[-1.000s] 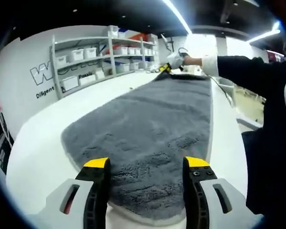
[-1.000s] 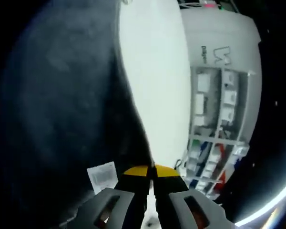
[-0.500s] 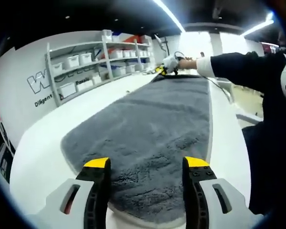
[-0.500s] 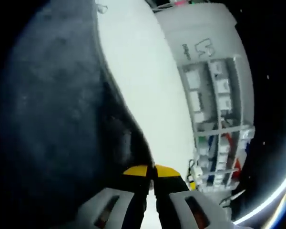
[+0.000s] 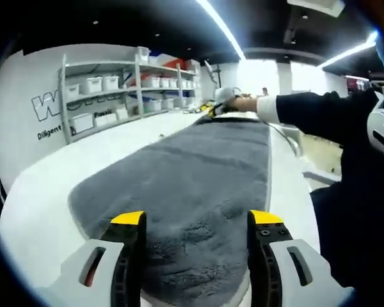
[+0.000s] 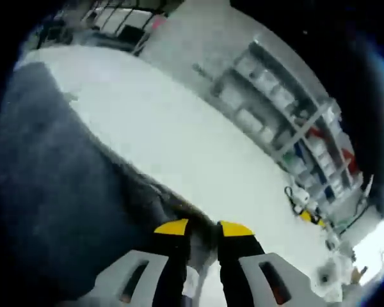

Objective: Open the folded towel by lifting each exposed corner and separating the folded layers until the towel lies flat within the target outline without major curled edges

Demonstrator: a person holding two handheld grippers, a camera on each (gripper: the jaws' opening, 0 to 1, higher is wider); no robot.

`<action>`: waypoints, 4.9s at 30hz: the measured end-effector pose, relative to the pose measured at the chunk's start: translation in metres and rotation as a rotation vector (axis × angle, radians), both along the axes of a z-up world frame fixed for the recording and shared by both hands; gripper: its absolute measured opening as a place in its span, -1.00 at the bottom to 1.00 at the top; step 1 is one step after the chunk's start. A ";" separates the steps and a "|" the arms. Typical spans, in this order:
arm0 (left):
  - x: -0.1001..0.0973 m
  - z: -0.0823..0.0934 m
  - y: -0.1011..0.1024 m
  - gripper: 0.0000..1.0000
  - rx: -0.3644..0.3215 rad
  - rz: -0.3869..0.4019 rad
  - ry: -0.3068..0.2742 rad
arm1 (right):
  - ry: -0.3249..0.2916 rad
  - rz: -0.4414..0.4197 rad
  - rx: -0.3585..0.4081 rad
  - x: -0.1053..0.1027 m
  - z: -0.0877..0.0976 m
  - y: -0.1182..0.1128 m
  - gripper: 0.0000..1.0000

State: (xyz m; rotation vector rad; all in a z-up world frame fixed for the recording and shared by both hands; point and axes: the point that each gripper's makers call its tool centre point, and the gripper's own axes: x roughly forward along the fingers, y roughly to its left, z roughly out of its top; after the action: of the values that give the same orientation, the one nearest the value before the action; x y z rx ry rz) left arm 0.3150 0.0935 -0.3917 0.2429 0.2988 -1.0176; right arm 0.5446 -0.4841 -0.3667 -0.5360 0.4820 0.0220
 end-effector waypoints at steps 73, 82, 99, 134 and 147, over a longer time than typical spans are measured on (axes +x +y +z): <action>0.017 -0.012 0.006 -0.16 0.026 0.089 0.065 | -0.003 0.220 -0.013 -0.033 -0.016 0.025 -0.93; 0.015 -0.014 0.007 0.27 0.049 0.065 0.049 | -0.076 0.438 0.360 -0.079 0.013 0.125 -0.47; 0.029 0.004 0.006 0.77 -0.073 0.133 0.043 | 0.051 0.625 0.513 -0.152 -0.007 0.227 0.57; 0.016 -0.025 -0.012 0.90 0.001 0.184 0.076 | 0.173 0.629 0.486 -0.205 -0.053 0.267 0.96; 0.014 -0.026 0.002 0.89 0.035 0.181 0.100 | 0.158 0.640 0.493 -0.220 -0.054 0.282 0.94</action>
State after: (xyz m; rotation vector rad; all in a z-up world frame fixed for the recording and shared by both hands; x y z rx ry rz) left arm 0.3286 0.0956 -0.4173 0.1928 0.4223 -0.8472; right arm 0.3242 -0.2016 -0.4204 -0.1832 0.4219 0.7821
